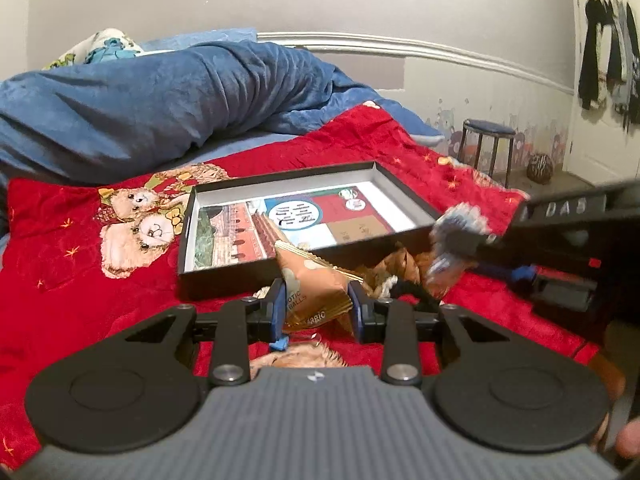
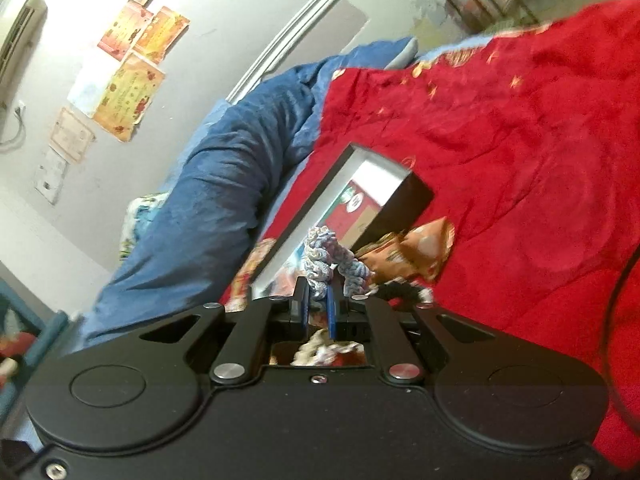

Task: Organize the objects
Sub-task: 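Carry the blue scrunchie and brown packet over the black box with both grippers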

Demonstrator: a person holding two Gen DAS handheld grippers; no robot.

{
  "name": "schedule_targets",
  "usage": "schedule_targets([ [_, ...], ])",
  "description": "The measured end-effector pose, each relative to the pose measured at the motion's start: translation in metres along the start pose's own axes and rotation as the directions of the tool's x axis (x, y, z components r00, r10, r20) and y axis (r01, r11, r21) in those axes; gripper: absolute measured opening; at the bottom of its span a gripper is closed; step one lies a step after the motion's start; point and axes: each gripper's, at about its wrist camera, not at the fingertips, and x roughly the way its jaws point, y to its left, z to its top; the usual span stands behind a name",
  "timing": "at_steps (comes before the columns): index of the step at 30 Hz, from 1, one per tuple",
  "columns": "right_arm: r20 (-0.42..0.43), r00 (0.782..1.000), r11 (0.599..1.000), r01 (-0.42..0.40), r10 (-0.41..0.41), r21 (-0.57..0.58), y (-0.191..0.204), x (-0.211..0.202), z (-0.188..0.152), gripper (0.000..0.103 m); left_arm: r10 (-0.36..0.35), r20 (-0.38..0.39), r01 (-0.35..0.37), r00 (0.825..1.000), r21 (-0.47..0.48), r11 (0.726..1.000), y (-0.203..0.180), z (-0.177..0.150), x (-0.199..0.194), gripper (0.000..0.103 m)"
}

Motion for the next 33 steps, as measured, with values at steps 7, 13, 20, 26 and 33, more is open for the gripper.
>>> schedule_targets([
  [7, -0.098, 0.991, 0.996, -0.090, 0.091, 0.008, 0.009, 0.012, 0.019, 0.009, 0.036, 0.026, -0.036, 0.999, -0.023, 0.999, 0.019, 0.010, -0.008, 0.036],
  [13, -0.123, 0.986, 0.994, -0.110, 0.109, -0.003, 0.019, 0.020, 0.019, 0.009, 0.054, 0.033, -0.052, 0.998, -0.071, 0.996, 0.042, 0.021, -0.008, 0.036],
  [20, -0.178, 0.973, 0.984, -0.161, 0.146, -0.070, 0.038, 0.040, 0.027, 0.009, 0.075, 0.071, -0.072, 0.995, -0.040, 0.997, 0.065, 0.042, -0.004, 0.036],
  [26, -0.222, 0.966, 0.970, -0.174, 0.134, -0.172, 0.058, 0.068, 0.038, 0.009, 0.070, 0.083, -0.062, 0.994, -0.089, 0.994, 0.094, 0.065, 0.014, 0.036],
  [33, -0.214, 0.971, 0.954, -0.161, 0.107, -0.251, 0.062, 0.091, 0.031, 0.009, 0.069, 0.054, -0.061, 0.996, -0.147, 0.987, 0.117, 0.083, 0.057, 0.036],
])
